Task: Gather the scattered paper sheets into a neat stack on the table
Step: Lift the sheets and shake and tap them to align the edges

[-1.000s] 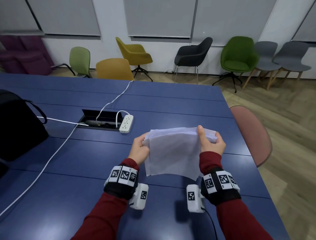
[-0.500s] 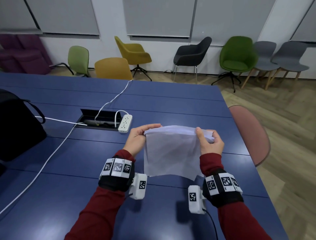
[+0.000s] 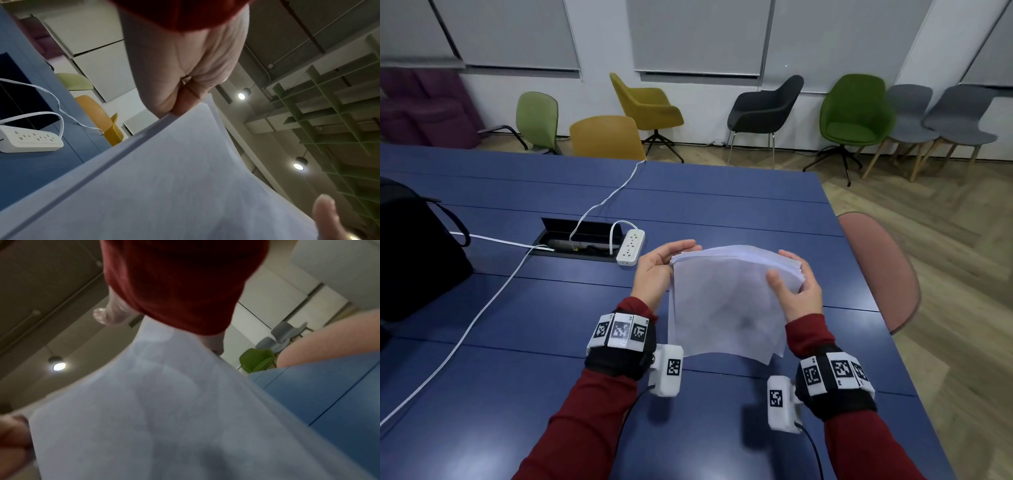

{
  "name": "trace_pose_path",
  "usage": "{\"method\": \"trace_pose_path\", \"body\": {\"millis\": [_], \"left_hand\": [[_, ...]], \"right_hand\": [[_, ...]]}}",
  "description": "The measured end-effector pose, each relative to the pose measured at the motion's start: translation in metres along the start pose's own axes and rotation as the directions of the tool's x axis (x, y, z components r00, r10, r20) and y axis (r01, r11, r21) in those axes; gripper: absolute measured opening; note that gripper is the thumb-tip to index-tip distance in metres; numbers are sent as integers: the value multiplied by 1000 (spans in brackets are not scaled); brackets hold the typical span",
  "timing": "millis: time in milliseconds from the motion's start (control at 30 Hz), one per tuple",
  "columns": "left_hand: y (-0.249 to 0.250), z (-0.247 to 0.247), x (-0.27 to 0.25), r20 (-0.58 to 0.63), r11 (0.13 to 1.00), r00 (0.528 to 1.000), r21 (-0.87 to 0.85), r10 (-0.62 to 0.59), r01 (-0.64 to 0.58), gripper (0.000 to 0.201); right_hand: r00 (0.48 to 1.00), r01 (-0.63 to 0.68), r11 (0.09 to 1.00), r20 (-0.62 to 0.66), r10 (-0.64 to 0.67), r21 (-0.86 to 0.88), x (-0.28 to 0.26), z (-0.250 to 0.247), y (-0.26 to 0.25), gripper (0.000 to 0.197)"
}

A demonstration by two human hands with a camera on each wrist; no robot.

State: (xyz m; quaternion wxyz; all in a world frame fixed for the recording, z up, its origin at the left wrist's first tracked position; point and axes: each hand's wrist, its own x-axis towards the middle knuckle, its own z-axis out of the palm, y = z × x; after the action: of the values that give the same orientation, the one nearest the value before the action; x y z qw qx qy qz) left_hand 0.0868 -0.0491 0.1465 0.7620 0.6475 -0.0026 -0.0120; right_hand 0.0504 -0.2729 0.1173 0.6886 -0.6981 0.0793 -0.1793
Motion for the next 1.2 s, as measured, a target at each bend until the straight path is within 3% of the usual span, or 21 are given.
{"method": "trace_pose_path", "body": {"millis": [67, 167, 267, 400, 500, 567, 667, 833, 900, 967, 1000, 1100, 1200], "left_hand": [[1, 2, -1, -1, 1000, 1000, -6, 2, -2, 51], [5, 8, -1, -30, 997, 999, -75, 32, -34, 45], [6, 14, -2, -144, 974, 986, -196, 86, -114, 27], [-9, 22, -8, -146, 959, 969, -175, 198, -222, 51], [-25, 25, -14, -215, 986, 974, -130, 76, -105, 76], [-33, 27, -14, -231, 995, 973, -96, -3, -20, 81], [-33, 35, -11, -230, 998, 972, -60, -38, 25, 64], [-29, 50, -2, -301, 999, 953, 30, 29, -22, 28], [-30, 48, 4, -359, 998, 931, -2, -60, 64, 38], [-30, 45, 7, -288, 985, 942, -43, -173, 168, 44], [-29, 44, 7, -216, 984, 961, -16, -174, 175, 42], [-32, 37, 5, -37, 981, 993, 155, -110, 115, 41], [-37, 23, 6, 22, 967, 997, 248, -71, 64, 32]], "right_hand": [[999, -39, 999, 26, 40, -30, -4, -2, 6, 33], [996, -73, 997, -54, 75, 27, -5, -2, 10, 16], [996, -11, 997, -84, 17, 79, 0, -2, -4, 16], [992, 111, 988, -73, -104, 104, 3, -2, -24, 17], [999, 50, 998, 5, -51, 31, 0, -7, -9, 21], [998, -10, 999, 69, 14, -54, -3, -12, 6, 40], [988, -94, 994, 122, 100, -57, -4, -16, 16, 56], [978, -108, 992, 175, 117, -59, -6, -10, 4, 31], [989, -81, 996, 121, 85, -31, -4, -10, 7, 29], [993, -92, 995, 68, 93, -26, -2, -11, 11, 28], [993, -110, 993, 44, 111, -39, -1, -12, 14, 26], [989, -136, 988, -67, 131, -67, 4, -14, 12, 20], [989, -98, 995, -116, 95, -17, 14, -18, 1, 29]]}}
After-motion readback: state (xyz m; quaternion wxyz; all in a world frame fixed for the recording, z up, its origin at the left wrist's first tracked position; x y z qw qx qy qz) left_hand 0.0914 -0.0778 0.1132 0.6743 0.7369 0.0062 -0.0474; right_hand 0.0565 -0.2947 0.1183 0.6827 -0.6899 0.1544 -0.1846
